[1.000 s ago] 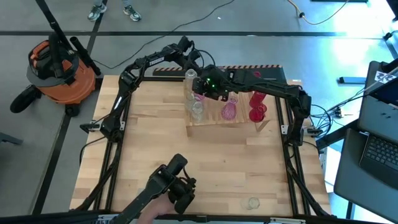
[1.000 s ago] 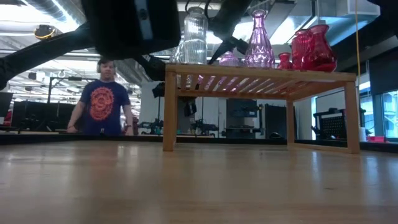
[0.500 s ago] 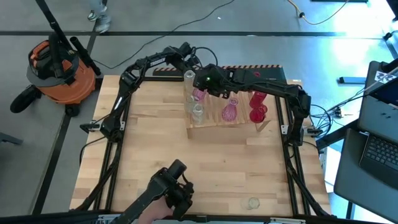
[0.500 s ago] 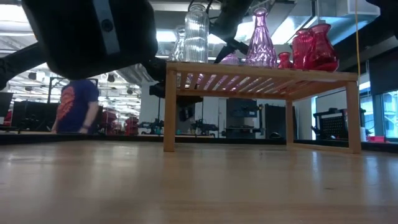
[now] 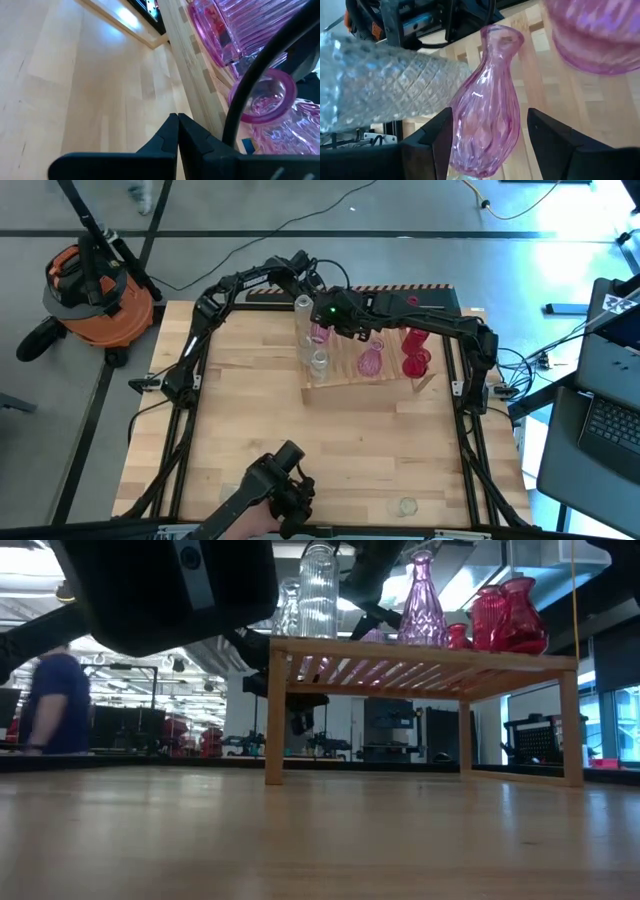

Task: Sort vases onto shelf
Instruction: Adjust the pink vase on the shelf

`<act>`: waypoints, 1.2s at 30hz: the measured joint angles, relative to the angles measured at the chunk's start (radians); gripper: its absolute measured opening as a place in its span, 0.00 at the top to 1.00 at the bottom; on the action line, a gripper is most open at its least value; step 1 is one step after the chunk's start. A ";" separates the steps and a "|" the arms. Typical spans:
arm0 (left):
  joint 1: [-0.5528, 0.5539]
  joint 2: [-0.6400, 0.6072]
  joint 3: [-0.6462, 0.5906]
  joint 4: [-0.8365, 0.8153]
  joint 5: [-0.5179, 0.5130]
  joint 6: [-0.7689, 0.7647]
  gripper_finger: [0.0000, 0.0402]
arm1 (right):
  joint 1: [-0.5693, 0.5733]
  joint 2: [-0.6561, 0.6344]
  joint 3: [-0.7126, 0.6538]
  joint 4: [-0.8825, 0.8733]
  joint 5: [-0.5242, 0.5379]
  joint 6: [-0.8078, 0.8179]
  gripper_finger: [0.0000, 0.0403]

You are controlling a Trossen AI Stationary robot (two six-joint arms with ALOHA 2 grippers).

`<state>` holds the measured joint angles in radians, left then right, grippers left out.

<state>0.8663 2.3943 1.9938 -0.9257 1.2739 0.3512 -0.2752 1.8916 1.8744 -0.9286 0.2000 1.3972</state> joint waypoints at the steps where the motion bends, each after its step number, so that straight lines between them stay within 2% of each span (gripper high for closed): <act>1: -0.001 0.000 0.000 0.000 0.000 0.000 1.00 | 0.000 0.000 0.000 0.001 0.002 0.000 0.49; 12: 0.004 0.000 0.000 0.000 0.021 0.027 1.00 | 0.000 0.000 0.000 0.029 0.028 -0.017 0.49; 17: 0.016 0.000 0.000 0.044 0.077 0.046 1.00 | 0.000 0.000 0.000 0.064 0.028 -0.039 0.49; 23: 0.030 -0.002 0.001 0.210 0.213 -0.069 1.00 | 0.000 0.000 0.000 0.068 0.025 -0.052 0.49; 28: 0.027 -0.002 0.001 0.360 0.253 -0.209 1.00 | 0.001 0.000 0.000 0.068 0.011 -0.052 0.49; 31: 0.021 -0.002 0.001 0.391 0.299 -0.249 1.00 | 0.001 0.000 0.000 0.067 0.005 -0.053 0.49; 36: 0.001 -0.002 0.001 0.396 0.295 -0.271 1.00 | 0.001 0.000 0.000 0.066 -0.010 -0.068 0.49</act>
<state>0.8672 2.3924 1.9945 -0.5297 1.5689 0.0799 -0.2745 1.8915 1.8742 -0.8621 0.1903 1.3293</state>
